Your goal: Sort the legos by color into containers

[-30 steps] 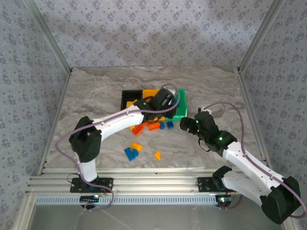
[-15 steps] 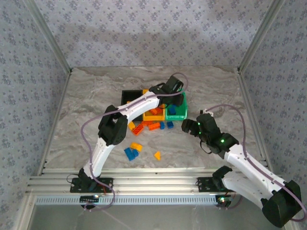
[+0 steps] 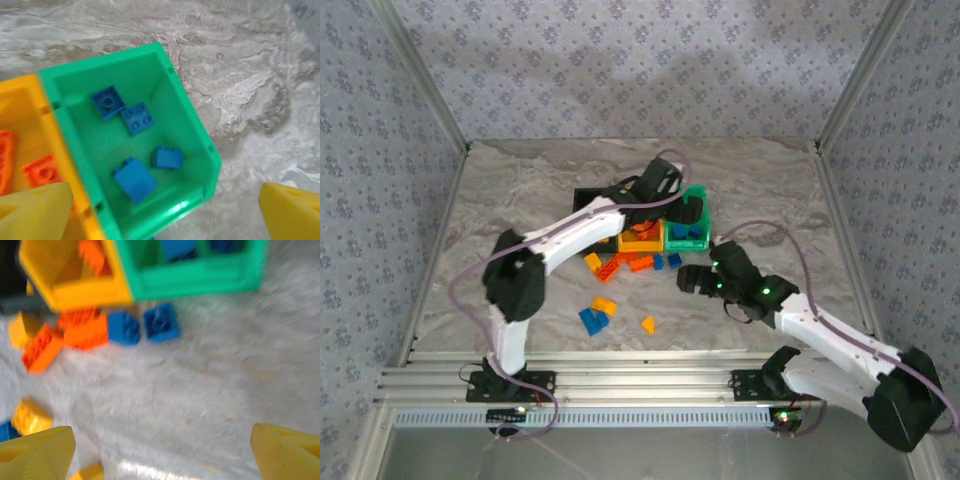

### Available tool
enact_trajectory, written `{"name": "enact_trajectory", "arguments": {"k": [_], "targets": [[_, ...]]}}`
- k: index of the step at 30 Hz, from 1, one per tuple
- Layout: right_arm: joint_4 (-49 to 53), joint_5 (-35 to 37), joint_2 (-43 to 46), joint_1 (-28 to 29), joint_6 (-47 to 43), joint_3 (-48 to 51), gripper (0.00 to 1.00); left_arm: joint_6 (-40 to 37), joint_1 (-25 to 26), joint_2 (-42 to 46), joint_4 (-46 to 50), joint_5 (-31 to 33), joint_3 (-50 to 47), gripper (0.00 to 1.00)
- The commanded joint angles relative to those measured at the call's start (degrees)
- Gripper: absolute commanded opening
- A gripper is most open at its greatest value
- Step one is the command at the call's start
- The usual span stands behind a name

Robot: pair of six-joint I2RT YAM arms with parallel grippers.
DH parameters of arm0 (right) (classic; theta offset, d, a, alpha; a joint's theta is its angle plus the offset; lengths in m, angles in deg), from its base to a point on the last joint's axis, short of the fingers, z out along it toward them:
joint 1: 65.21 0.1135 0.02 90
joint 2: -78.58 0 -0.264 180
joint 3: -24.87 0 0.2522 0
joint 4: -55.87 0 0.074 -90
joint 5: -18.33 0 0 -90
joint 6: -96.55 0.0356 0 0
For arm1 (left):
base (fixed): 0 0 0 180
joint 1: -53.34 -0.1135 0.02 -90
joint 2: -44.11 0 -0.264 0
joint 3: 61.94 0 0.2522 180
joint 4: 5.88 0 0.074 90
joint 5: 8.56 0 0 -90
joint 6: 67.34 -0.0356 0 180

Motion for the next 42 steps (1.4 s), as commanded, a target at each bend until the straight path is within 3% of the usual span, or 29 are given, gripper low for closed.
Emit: {"name": "enact_trajectory", "arguments": {"k": [1,8,15,19,30,37,42], "targets": [[0.0,-2.3,-4.4,6.6,-3.2,-1.7,0.93,1.9,0.1,12.4,-6.8,1.5,-10.8,1.00],[-0.2,-2.5,-18.0,18.8,-6.1,-6.9,0.90,6.6,0.1,36.3,-6.4,9.2,-36.3,1.00],[-1.1,-2.4,-25.9,22.5,-7.3,-10.5,0.82,12.0,0.1,54.3,2.9,17.6,-52.6,1.00],[-1.4,-2.3,-30.0,23.0,-7.7,-12.5,0.69,15.7,0.0,61.6,5.5,20.3,-58.8,1.00],[-0.7,-2.4,-32.8,23.5,-7.8,-14.4,0.35,17.7,-0.3,66.0,8.5,22.2,-62.3,1.00],[2.2,-1.0,-29.5,21.8,-11.4,-22.0,0.30,17.7,-0.3,66.5,8.9,22.5,-63.1,1.00],[1.7,-2.9,-33.6,16.4,-15.9,-33.4,0.30,19.5,-0.5,68.8,10.9,23.8,-64.3,1.00]]}}
